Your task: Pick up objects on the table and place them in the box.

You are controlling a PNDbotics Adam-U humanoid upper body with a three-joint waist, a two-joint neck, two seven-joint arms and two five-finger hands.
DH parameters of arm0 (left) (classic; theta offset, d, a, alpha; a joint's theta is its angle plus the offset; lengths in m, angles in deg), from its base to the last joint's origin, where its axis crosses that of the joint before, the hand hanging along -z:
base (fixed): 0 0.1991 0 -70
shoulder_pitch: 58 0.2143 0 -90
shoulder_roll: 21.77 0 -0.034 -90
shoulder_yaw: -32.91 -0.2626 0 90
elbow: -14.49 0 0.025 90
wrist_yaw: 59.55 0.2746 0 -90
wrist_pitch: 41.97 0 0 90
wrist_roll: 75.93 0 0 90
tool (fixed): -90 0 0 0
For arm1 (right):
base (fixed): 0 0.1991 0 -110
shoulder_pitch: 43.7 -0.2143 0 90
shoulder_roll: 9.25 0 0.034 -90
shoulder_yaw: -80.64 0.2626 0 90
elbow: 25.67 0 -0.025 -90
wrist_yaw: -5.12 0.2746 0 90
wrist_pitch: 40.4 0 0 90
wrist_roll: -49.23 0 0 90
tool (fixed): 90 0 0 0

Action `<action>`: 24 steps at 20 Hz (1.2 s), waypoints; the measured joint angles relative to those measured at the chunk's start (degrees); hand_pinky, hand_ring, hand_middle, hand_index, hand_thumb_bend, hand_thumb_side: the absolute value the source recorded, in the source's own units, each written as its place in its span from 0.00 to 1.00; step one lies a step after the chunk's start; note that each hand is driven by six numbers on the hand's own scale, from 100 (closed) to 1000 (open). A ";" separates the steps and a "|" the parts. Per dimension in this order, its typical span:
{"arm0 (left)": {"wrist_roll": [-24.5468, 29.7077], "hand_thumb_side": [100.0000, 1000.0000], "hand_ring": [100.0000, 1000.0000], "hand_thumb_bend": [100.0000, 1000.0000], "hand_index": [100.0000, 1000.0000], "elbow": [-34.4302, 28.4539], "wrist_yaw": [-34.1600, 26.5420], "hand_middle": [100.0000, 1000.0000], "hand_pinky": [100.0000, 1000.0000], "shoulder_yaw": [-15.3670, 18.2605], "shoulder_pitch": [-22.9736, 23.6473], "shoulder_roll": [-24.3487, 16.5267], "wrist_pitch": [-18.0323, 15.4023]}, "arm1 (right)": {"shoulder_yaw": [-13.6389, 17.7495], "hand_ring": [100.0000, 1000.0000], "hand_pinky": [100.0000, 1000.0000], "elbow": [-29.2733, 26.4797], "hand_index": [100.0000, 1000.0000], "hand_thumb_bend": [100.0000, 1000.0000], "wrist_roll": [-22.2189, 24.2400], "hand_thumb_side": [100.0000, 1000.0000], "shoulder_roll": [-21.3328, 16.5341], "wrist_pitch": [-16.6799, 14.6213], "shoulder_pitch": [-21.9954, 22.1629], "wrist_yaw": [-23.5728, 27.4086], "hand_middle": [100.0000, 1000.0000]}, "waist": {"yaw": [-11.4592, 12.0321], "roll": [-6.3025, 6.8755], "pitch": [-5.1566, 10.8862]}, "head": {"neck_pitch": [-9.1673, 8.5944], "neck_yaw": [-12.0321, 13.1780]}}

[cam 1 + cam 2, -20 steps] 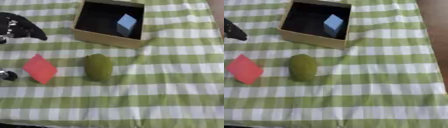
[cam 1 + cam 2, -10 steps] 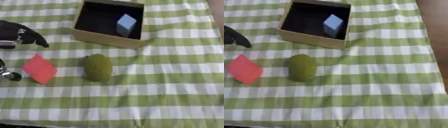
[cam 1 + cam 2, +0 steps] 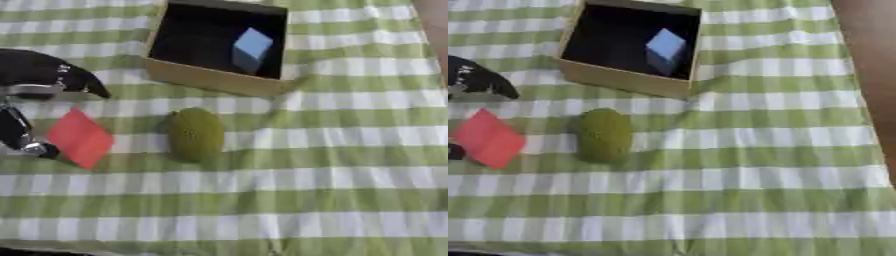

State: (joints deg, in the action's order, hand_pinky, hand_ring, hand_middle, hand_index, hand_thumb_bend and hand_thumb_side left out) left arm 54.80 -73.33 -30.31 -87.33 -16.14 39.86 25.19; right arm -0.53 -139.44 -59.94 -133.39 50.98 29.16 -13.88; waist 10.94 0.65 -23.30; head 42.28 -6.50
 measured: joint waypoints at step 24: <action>1.13 0.12 0.93 0.66 1.00 -6.70 0.02 0.89 0.94 3.22 0.66 -1.47 1.12 | 0.36 0.90 0.86 0.00 0.81 0.00 0.92 0.37 0.95 1.12 0.56 0.51 0.52 | 0.01 0.00 0.00 | -0.03 -0.07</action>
State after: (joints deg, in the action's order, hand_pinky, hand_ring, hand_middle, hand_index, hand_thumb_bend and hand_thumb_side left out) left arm 55.94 -80.03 -30.29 -84.11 -15.49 38.39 26.31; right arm -0.17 -139.44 -59.02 -132.44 52.10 29.72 -13.37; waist 10.95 0.65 -23.30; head 42.25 -6.56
